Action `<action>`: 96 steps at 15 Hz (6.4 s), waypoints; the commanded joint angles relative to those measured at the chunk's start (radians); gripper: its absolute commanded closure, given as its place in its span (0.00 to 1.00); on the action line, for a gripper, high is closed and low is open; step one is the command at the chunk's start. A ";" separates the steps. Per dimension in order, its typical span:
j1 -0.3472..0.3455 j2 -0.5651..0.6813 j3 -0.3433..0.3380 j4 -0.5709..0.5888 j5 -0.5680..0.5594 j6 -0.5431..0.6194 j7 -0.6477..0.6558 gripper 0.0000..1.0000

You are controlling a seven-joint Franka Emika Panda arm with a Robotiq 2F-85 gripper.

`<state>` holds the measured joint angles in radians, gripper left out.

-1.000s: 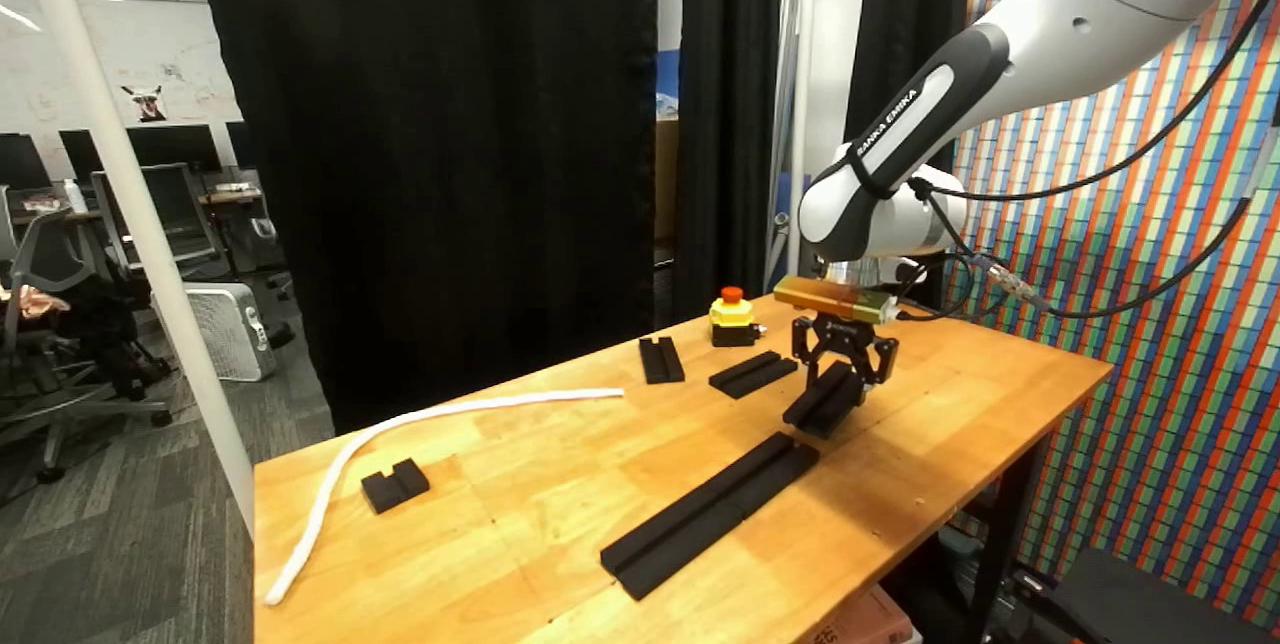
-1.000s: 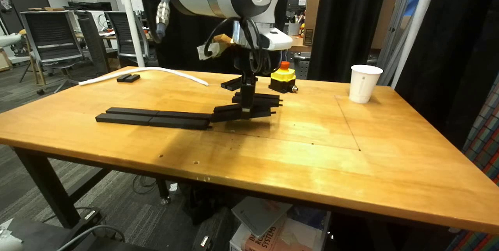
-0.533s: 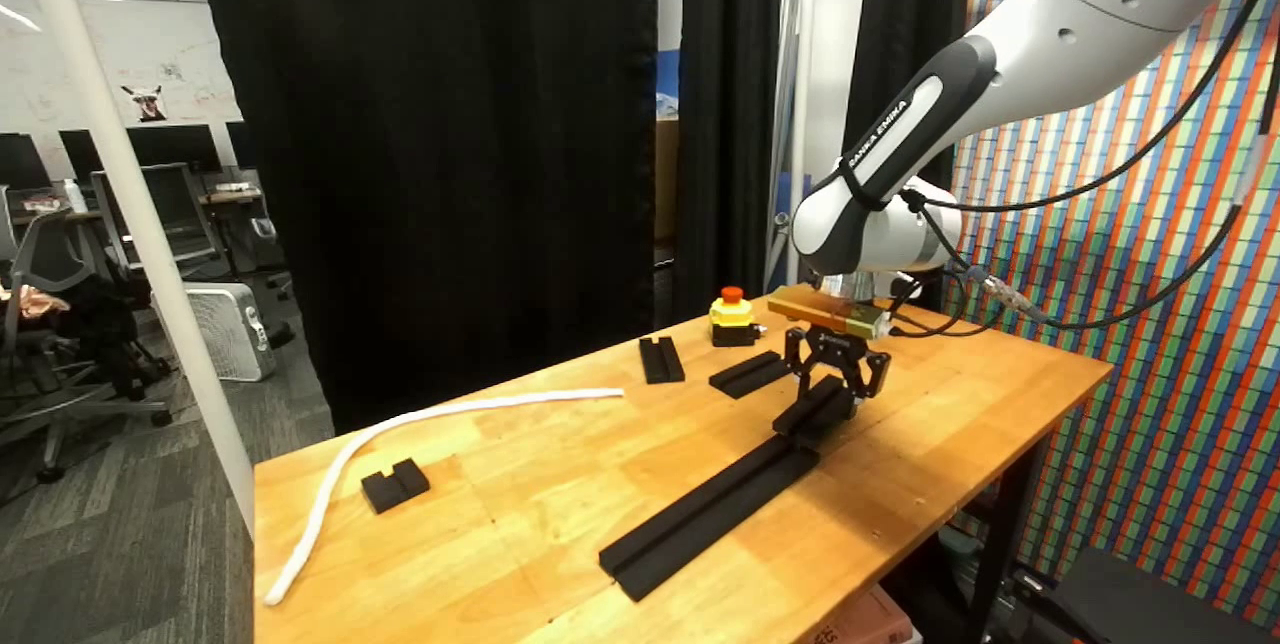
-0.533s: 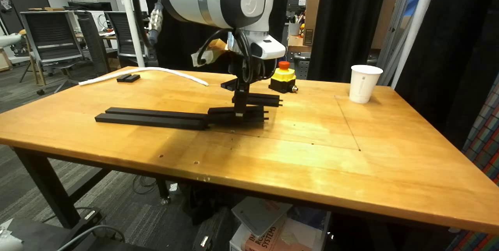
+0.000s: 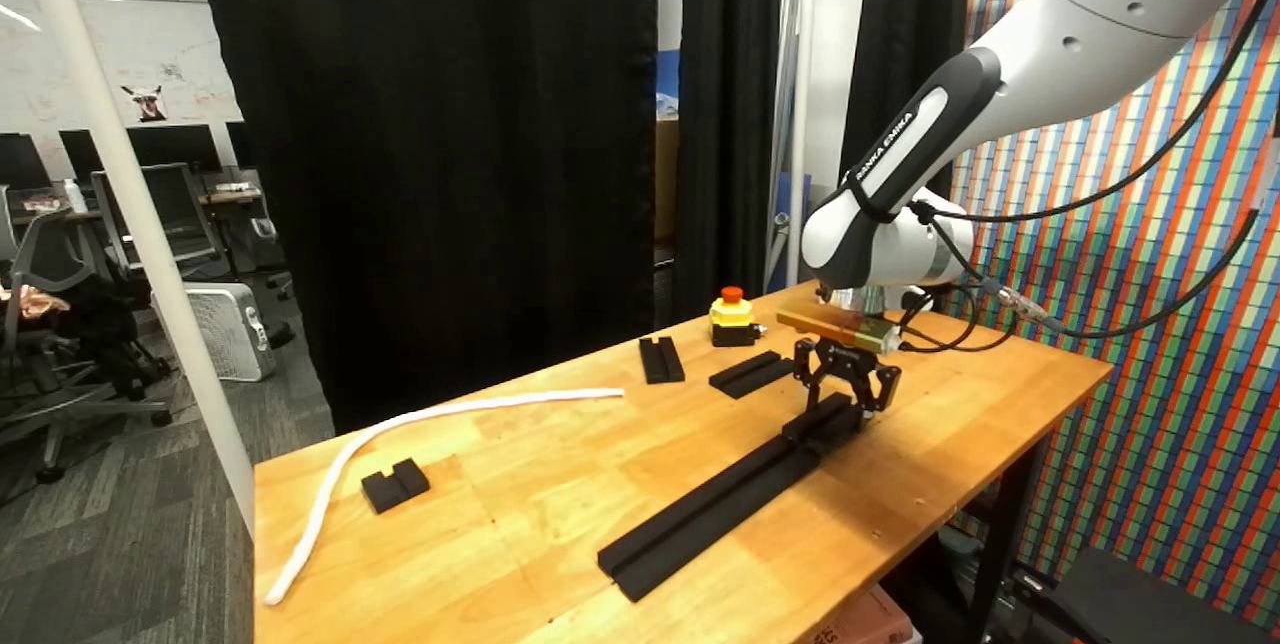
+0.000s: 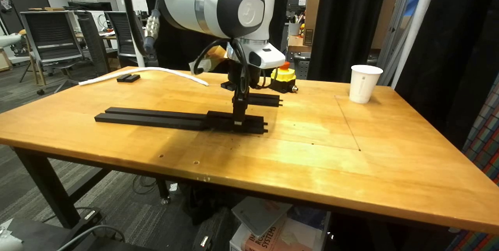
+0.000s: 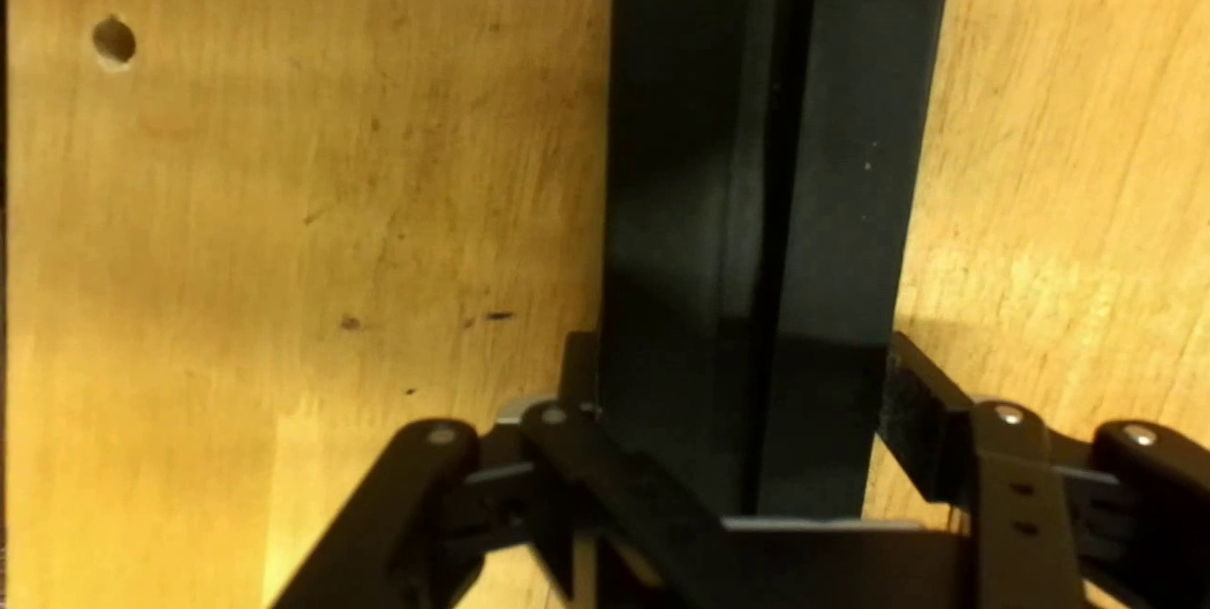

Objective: Arrange the black objects together on the table

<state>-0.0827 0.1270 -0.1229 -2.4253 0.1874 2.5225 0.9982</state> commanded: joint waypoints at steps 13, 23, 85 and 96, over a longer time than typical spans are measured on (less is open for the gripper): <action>0.005 -0.029 -0.009 -0.052 0.008 0.086 0.110 0.53; 0.005 -0.047 -0.008 -0.078 -0.030 0.072 0.092 0.53; 0.034 -0.093 0.034 -0.130 -0.241 0.037 0.390 0.53; 0.045 -0.073 0.054 -0.124 -0.182 0.046 0.407 0.53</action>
<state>-0.0501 0.0487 -0.0814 -2.5586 -0.0281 2.5669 1.3932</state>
